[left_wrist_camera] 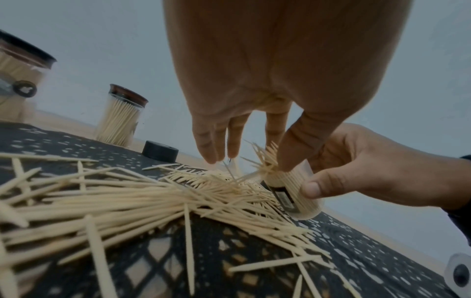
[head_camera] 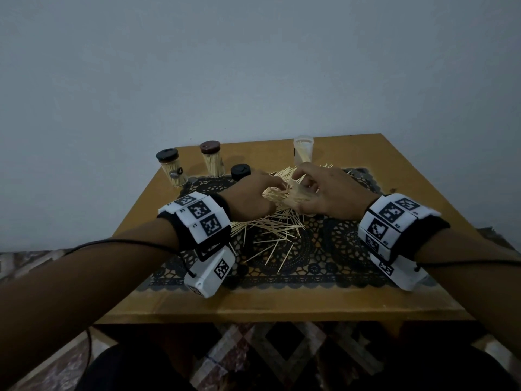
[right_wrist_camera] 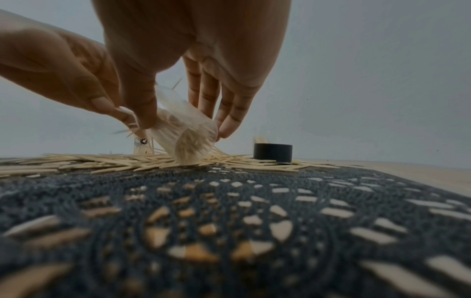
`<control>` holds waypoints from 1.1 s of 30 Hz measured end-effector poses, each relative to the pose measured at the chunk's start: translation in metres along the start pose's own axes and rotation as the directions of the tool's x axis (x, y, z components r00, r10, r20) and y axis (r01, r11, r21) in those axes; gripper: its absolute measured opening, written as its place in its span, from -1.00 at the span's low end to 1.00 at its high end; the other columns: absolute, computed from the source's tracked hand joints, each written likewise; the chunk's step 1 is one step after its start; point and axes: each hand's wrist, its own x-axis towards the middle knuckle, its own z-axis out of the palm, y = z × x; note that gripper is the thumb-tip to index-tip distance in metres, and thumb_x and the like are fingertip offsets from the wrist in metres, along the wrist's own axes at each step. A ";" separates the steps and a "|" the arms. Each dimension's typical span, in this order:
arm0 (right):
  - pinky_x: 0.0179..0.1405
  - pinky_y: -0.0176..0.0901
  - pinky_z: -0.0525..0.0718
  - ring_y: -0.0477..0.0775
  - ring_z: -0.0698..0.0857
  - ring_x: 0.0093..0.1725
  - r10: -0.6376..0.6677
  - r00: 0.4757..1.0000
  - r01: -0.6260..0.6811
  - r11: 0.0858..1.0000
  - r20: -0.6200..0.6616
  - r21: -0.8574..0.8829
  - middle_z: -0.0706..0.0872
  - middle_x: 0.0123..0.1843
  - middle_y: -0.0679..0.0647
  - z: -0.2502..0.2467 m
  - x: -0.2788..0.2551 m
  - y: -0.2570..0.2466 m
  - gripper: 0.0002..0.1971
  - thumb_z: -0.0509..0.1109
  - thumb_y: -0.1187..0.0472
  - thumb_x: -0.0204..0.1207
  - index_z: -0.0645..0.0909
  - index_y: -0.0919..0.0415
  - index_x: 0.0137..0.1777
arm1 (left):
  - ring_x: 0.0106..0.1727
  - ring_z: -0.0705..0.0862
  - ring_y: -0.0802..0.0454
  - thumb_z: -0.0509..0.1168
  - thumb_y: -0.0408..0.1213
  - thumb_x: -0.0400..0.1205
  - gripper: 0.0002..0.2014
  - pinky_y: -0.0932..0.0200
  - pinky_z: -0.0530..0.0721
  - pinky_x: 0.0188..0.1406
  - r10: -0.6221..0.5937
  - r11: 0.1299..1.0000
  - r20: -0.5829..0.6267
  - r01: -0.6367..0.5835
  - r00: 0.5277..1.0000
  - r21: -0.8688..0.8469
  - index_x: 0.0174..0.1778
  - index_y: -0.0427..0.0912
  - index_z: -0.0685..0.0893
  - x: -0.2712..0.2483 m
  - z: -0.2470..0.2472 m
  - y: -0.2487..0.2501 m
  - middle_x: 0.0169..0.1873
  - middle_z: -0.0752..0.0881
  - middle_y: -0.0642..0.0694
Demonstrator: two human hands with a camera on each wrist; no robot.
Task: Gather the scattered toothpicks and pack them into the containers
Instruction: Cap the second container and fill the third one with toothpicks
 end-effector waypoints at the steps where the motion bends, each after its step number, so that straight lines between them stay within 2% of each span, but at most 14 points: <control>1: -0.01 -0.09 0.66 0.04 0.71 -0.01 0.000 1.000 0.000 1.000 0.005 -0.007 0.73 0.09 0.02 0.000 0.000 0.000 -0.40 0.64 0.05 0.33 0.51 0.13 0.33 | 0.34 0.49 -0.05 0.35 -0.42 0.56 -0.57 0.30 0.38 0.07 -0.001 1.000 0.021 0.001 1.000 -0.023 0.38 -0.17 0.57 0.000 -0.001 0.001 0.28 0.56 -0.11; 2: 0.00 -0.09 0.66 0.05 0.71 -0.01 -0.001 1.000 0.001 1.000 0.006 -0.012 0.73 0.10 0.02 0.000 0.000 0.000 -0.40 0.64 0.05 0.33 0.51 0.13 0.32 | 0.32 0.52 -0.03 0.34 -0.44 0.56 -0.57 0.29 0.40 0.04 -0.001 0.998 0.042 0.004 0.999 -0.060 0.37 -0.18 0.57 0.000 -0.002 0.001 0.25 0.58 -0.08; 5: 0.02 -0.08 0.66 0.05 0.70 0.01 -0.003 1.000 0.003 1.000 0.001 -0.020 0.73 0.12 0.02 0.000 0.000 -0.001 -0.41 0.64 0.05 0.33 0.51 0.13 0.32 | 0.28 0.54 -0.02 0.37 -0.45 0.54 -0.58 0.14 0.51 0.21 -0.008 0.992 0.062 0.016 0.998 -0.129 0.33 -0.17 0.57 -0.001 -0.002 -0.001 0.25 0.60 -0.11; 8: 0.07 -0.05 0.66 0.04 0.69 0.03 -0.003 1.000 0.003 1.000 0.001 -0.020 0.71 0.12 0.01 0.000 0.000 -0.003 -0.43 0.65 0.04 0.33 0.55 0.14 0.30 | 0.24 0.57 -0.04 0.38 -0.44 0.54 -0.65 0.10 0.57 0.15 -0.039 0.992 0.047 0.044 0.998 -0.119 0.25 -0.18 0.59 0.000 -0.001 -0.004 0.18 0.61 -0.11; 11: 0.08 -0.05 0.67 0.03 0.68 0.05 -0.029 1.000 0.029 0.998 -0.009 -0.050 0.74 0.12 0.03 0.001 0.000 -0.002 -0.50 0.64 0.01 0.33 0.62 0.15 0.22 | 0.21 0.62 -0.05 0.39 -0.39 0.55 -0.59 -0.02 0.63 0.21 -0.046 0.990 0.062 0.054 0.997 -0.129 0.32 -0.13 0.54 0.000 0.001 -0.005 0.21 0.61 -0.12; 13: 0.05 -0.09 0.64 0.03 0.68 0.03 -0.031 0.999 0.030 0.998 -0.010 -0.057 0.75 0.10 0.03 0.000 0.000 -0.001 -0.53 0.64 0.02 0.32 0.65 0.16 0.19 | 0.21 0.62 -0.05 0.39 -0.38 0.55 -0.61 0.02 0.62 0.21 -0.038 0.995 0.092 0.046 0.995 -0.089 0.31 -0.16 0.57 0.001 0.002 -0.006 0.21 0.64 -0.12; 16: 0.07 -0.07 0.65 0.02 0.68 0.03 -0.035 0.999 0.034 0.997 -0.010 -0.063 0.75 0.10 0.02 0.000 0.001 -0.001 -0.51 0.64 0.03 0.31 0.66 0.17 0.21 | 0.16 0.66 -0.06 0.40 -0.40 0.55 -0.65 -0.01 0.65 0.17 -0.035 0.987 0.077 0.046 0.996 -0.153 0.26 -0.20 0.60 0.002 0.002 -0.007 0.16 0.66 -0.16; 20: -0.08 -0.21 0.49 -0.06 0.64 -0.04 -0.041 0.999 0.043 0.995 0.028 -0.089 0.74 0.04 -0.04 0.000 0.002 -0.002 -0.57 0.62 0.02 0.35 0.69 0.16 0.18 | 0.14 0.67 0.03 0.36 -0.19 0.63 -0.66 0.05 0.64 0.20 -0.005 0.997 0.070 0.011 0.998 -0.076 0.31 -0.20 0.62 0.002 0.003 -0.009 0.17 0.70 -0.11; 22: -0.11 -0.23 0.45 -0.07 0.64 -0.06 -0.042 0.998 0.046 0.995 0.042 -0.086 0.73 0.01 -0.08 0.001 0.002 -0.002 -0.60 0.61 0.01 0.36 0.70 0.13 0.16 | 0.16 0.67 0.02 0.36 -0.15 0.63 -0.64 0.05 0.64 0.21 -0.013 0.998 0.074 0.017 0.997 -0.053 0.32 -0.19 0.62 0.002 0.005 -0.008 0.18 0.70 -0.10; 27: -0.15 -0.15 0.52 0.00 0.66 -0.10 -0.051 0.998 0.053 0.996 0.041 -0.067 0.75 -0.05 -0.04 0.003 0.003 0.000 -0.63 0.60 0.01 0.35 0.72 0.13 0.11 | 0.30 0.56 0.03 0.35 -0.20 0.64 -0.60 0.25 0.44 0.15 -0.037 0.999 0.105 0.038 0.994 -0.008 0.40 -0.16 0.55 0.004 0.006 -0.005 0.28 0.61 -0.09; 31: -0.14 -0.15 0.53 -0.01 0.66 -0.09 -0.048 0.998 0.050 0.997 0.034 -0.063 0.75 -0.04 -0.03 0.002 0.003 0.000 -0.62 0.60 0.00 0.36 0.71 0.14 0.12 | 0.27 0.57 0.00 0.39 -0.22 0.60 -0.58 0.10 0.52 0.28 -0.061 0.997 0.132 0.066 0.989 -0.031 0.39 -0.13 0.56 0.005 0.005 -0.008 0.25 0.62 -0.09; 33: -0.14 -0.17 0.51 -0.04 0.66 -0.08 -0.043 0.999 0.044 0.997 0.026 -0.061 0.75 -0.02 -0.05 0.001 0.003 0.001 -0.62 0.59 0.01 0.37 0.71 0.14 0.14 | 0.19 0.62 0.00 0.38 -0.22 0.60 -0.64 0.01 0.57 0.28 -0.046 0.997 0.136 0.054 0.990 -0.049 0.32 -0.14 0.61 0.006 0.006 -0.008 0.17 0.68 -0.08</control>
